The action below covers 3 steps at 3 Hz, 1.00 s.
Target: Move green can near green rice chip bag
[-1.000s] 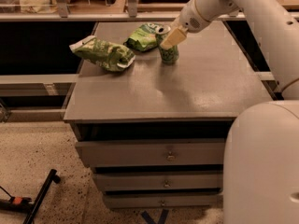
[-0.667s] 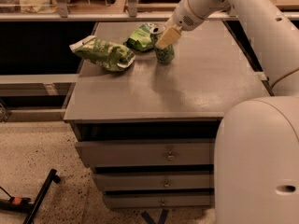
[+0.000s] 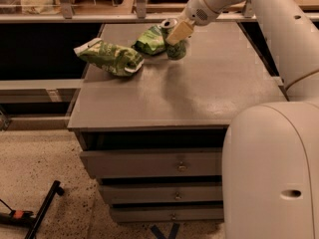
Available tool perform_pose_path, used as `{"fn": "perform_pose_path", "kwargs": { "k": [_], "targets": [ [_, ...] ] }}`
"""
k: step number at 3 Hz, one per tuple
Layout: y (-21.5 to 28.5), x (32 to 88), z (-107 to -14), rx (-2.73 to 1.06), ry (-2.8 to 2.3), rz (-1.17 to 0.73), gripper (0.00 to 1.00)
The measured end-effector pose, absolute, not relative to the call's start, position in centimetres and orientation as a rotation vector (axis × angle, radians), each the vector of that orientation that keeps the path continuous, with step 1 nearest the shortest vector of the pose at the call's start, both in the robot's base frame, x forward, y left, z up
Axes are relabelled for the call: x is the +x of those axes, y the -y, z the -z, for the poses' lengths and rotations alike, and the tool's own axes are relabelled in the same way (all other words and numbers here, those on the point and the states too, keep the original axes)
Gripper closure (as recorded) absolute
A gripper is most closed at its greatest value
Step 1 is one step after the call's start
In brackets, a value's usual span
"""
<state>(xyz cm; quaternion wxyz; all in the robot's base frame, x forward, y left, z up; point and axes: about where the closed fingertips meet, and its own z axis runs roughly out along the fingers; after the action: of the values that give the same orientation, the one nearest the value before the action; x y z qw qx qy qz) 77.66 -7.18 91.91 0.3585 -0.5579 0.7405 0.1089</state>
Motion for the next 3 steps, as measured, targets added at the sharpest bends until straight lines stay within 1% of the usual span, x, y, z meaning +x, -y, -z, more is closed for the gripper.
{"fn": "perform_pose_path", "kwargs": {
  "k": [2,3],
  "targets": [
    [9.2,79.2,-90.8,-1.337,-1.900,-0.345,1.00],
    [9.6,79.7,-89.4,-1.313,-1.900,-0.376,0.82]
  ]
}}
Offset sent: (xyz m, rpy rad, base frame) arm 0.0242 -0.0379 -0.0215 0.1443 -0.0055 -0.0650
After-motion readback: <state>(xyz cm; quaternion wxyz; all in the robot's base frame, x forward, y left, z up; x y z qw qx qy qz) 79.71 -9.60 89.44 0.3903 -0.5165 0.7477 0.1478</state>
